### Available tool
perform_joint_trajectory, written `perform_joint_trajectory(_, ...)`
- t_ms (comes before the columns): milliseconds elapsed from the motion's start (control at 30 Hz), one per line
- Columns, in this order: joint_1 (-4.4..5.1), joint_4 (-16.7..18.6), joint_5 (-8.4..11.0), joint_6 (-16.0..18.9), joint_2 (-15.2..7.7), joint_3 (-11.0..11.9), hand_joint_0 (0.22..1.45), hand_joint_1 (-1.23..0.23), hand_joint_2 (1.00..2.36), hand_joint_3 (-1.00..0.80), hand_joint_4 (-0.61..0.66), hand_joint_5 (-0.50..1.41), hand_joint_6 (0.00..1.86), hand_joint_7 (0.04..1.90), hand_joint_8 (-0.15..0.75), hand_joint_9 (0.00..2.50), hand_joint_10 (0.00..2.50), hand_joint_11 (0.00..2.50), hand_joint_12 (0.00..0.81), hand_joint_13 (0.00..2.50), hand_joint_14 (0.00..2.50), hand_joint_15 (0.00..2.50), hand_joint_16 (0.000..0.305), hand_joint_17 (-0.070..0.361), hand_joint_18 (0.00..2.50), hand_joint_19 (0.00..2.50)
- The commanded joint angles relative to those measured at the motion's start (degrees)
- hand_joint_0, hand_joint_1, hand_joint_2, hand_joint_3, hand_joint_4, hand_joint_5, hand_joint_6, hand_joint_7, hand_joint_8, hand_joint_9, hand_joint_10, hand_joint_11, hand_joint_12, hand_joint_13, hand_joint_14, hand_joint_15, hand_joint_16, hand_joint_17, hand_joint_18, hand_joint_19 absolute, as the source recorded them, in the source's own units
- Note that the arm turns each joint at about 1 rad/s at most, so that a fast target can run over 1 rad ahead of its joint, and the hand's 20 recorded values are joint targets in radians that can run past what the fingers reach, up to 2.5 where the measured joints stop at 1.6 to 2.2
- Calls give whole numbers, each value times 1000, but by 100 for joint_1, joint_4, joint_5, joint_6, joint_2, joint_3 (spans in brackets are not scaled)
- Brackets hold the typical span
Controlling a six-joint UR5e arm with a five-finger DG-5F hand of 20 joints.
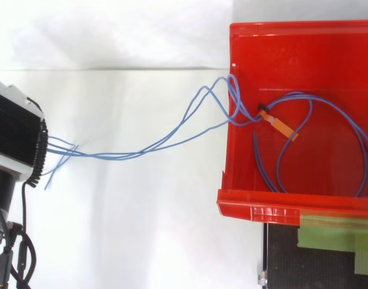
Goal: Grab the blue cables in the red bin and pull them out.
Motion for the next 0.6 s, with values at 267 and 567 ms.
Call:
perform_joint_trajectory(267, 1, 0, 6, 9, -4, -1, 883, -936, 1000, -1000, 105, 773, 122, 796, 203, 1131, 920, 1685, 323, 1328, 19, 1418, 51, 115, 797, 763)
perform_joint_trajectory(567, 1, 0, 6, 9, -4, -1, 723, -692, 1000, -1000, 118, 885, 86, 839, 225, 1183, 930, 1645, 359, 1359, 17, 1413, 56, 125, 832, 743)
